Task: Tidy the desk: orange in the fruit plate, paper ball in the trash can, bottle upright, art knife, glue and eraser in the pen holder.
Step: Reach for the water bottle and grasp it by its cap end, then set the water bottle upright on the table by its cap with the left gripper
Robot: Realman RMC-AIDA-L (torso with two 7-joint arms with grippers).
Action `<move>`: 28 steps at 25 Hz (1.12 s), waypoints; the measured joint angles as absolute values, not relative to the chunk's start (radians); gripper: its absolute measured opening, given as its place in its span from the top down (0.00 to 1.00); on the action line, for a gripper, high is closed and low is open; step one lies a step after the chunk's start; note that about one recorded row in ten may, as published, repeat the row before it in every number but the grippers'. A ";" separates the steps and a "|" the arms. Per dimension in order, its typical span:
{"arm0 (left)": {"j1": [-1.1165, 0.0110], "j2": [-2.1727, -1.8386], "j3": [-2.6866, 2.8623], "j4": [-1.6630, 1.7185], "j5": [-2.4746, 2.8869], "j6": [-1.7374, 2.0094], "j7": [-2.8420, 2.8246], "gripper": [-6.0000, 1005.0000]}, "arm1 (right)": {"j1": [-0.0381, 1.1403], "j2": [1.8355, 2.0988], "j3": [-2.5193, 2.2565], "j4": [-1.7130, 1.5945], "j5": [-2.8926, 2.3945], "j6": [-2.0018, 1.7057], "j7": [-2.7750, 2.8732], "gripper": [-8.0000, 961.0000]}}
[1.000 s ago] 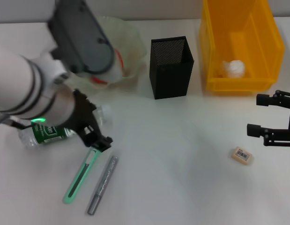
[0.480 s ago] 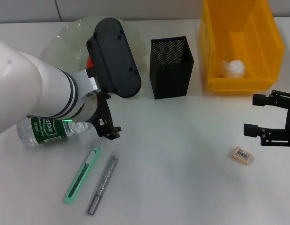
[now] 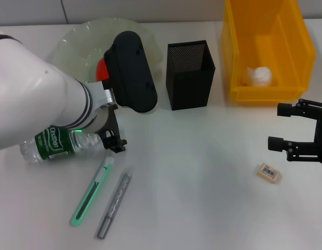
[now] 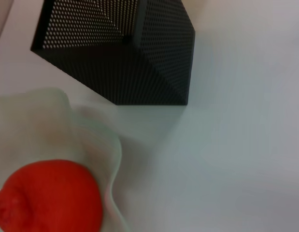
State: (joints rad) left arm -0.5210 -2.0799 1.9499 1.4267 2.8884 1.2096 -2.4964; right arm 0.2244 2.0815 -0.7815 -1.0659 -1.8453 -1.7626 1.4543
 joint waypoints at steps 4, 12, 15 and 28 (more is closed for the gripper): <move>-0.546 -2.080 1.951 1.391 2.889 1.202 -2.494 0.16 | 0.225 2.082 -0.783 -1.065 -1.845 -1.763 1.458 0.12; -0.567 -2.080 1.945 1.369 2.890 1.194 -2.494 0.23 | 0.227 2.080 -0.781 -1.048 -1.845 -1.764 1.459 0.12; -0.571 -2.080 1.944 1.364 2.890 1.194 -2.494 0.32 | 0.227 2.080 -0.781 -1.048 -1.845 -1.764 1.462 0.12; -0.596 -2.079 1.929 1.334 2.890 1.212 -2.505 0.56 | 0.229 2.082 -0.781 -1.048 -1.831 -1.764 1.465 0.12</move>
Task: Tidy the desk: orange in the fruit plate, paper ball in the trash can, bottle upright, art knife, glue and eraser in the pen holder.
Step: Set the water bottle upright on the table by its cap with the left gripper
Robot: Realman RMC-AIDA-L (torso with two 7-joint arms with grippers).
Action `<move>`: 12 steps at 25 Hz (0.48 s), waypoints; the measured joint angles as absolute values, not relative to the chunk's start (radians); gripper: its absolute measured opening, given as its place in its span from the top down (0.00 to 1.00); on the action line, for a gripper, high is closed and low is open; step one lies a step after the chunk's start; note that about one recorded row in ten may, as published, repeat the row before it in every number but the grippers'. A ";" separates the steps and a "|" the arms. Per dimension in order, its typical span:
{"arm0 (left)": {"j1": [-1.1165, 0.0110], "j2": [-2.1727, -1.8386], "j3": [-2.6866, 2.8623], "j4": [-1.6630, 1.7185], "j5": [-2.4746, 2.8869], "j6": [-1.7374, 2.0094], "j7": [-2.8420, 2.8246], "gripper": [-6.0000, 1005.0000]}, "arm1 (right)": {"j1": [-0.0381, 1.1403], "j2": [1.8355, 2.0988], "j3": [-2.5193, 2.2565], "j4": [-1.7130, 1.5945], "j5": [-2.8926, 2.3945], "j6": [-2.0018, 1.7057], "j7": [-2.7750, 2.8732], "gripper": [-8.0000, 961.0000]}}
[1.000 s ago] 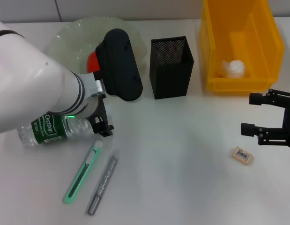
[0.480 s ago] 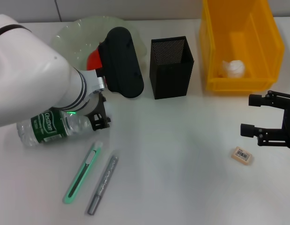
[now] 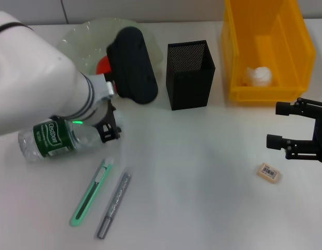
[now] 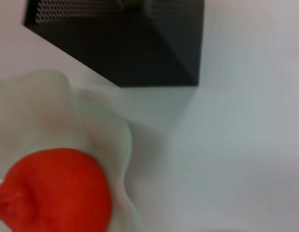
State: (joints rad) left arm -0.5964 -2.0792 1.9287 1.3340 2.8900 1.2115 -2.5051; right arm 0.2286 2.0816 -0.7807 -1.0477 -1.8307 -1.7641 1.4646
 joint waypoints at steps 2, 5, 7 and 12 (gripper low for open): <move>-0.568 -2.077 1.901 1.391 2.890 1.228 -2.508 0.56 | 0.229 2.082 -0.781 -1.048 -1.830 -1.764 1.465 0.12; -0.512 -2.075 1.838 1.493 2.887 1.260 -2.507 0.56 | 0.229 2.082 -0.781 -1.048 -1.825 -1.764 1.466 0.12; -0.459 -2.074 1.775 1.571 2.877 1.277 -2.503 0.56 | 0.229 2.081 -0.781 -1.048 -1.820 -1.764 1.466 0.12; -0.347 -2.071 1.616 1.667 2.794 1.284 -2.501 0.56 | 0.236 2.080 -0.781 -1.048 -1.817 -1.764 1.466 0.12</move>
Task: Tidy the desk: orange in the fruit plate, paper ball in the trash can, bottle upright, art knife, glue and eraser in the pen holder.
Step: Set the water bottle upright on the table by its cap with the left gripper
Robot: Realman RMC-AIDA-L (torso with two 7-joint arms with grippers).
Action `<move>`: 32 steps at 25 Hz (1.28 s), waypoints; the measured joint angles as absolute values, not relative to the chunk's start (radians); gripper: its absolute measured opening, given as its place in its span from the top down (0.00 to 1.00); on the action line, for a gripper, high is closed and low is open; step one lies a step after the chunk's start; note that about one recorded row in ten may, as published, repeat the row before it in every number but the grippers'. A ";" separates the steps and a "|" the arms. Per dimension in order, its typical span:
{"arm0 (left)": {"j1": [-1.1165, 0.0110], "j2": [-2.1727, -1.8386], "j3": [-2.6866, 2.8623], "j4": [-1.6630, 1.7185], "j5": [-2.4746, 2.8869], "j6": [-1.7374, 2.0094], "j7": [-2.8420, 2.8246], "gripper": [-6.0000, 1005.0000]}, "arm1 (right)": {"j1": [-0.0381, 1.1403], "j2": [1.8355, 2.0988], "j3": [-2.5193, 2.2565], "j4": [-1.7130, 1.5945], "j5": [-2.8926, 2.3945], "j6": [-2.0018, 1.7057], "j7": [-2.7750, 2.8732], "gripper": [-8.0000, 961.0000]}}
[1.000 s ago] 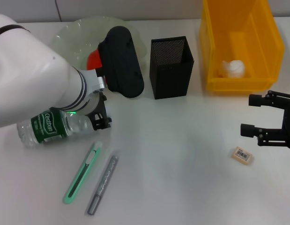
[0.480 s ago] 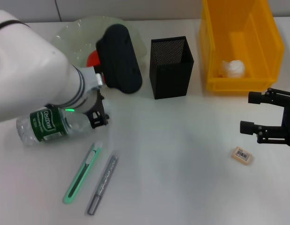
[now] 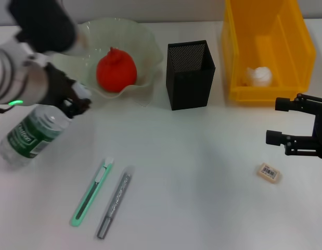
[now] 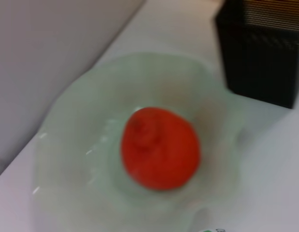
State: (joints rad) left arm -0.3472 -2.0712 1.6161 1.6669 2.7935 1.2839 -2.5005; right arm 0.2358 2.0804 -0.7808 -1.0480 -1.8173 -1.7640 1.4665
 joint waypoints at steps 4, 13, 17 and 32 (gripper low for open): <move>-0.287 -2.071 1.482 1.704 2.694 1.275 -2.493 0.56 | 0.252 2.080 -0.777 -1.050 -1.814 -1.764 1.474 0.12; -0.206 -2.069 1.257 1.718 2.430 1.262 -2.398 0.56 | 0.275 2.080 -0.776 -1.055 -1.814 -1.764 1.491 0.12; -0.181 -2.069 1.228 1.713 2.377 1.246 -2.385 0.56 | 0.283 2.080 -0.776 -1.051 -1.808 -1.764 1.491 0.12; -0.140 -2.072 1.225 1.709 2.307 1.143 -2.385 0.56 | 0.288 2.082 -0.776 -1.041 -1.805 -1.764 1.491 0.12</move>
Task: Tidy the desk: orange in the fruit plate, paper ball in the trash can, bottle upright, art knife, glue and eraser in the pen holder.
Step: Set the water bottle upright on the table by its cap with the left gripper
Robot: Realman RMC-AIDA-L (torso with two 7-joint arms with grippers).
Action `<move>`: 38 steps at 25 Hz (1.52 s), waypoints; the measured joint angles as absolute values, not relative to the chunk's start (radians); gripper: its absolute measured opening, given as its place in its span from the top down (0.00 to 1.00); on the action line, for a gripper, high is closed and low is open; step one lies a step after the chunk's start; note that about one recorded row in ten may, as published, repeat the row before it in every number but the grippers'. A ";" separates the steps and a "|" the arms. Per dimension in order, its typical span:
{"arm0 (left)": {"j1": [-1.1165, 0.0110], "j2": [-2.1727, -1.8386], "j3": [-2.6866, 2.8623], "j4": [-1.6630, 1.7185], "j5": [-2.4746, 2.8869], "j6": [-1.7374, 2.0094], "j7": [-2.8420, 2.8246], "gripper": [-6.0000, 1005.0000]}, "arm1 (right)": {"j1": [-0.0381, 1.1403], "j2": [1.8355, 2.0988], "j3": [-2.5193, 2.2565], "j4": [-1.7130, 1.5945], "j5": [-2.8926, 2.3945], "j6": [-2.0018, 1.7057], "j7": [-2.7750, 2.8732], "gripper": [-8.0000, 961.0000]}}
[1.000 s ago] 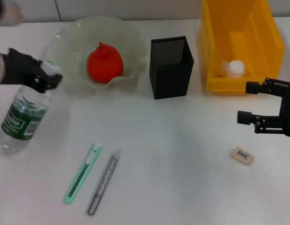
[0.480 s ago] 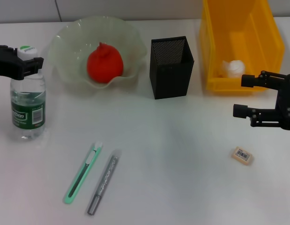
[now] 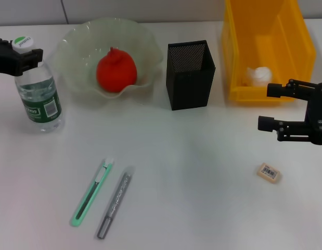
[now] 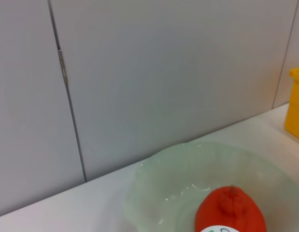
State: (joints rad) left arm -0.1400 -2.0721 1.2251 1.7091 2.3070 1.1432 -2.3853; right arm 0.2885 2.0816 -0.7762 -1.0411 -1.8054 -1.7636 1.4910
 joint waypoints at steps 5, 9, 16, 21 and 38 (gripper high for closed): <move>-0.139 -2.075 1.241 1.690 2.267 1.087 -2.394 0.56 | 0.289 2.082 -0.775 -1.039 -1.805 -1.763 1.491 0.12; -0.138 -2.075 1.245 1.667 2.236 1.051 -2.389 0.56 | 0.291 2.082 -0.776 -1.038 -1.805 -1.764 1.491 0.12; -0.138 -2.073 1.252 1.610 2.228 0.993 -2.386 0.56 | 0.290 2.080 -0.775 -1.015 -1.805 -1.764 1.486 0.12; -0.135 -2.074 1.260 1.586 2.221 0.963 -2.378 0.56 | 0.290 2.080 -0.775 -1.014 -1.805 -1.764 1.485 0.12; -0.059 -2.073 1.313 1.535 2.028 0.924 -2.194 0.56 | 0.306 2.080 -0.780 -1.013 -1.807 -1.757 1.485 0.12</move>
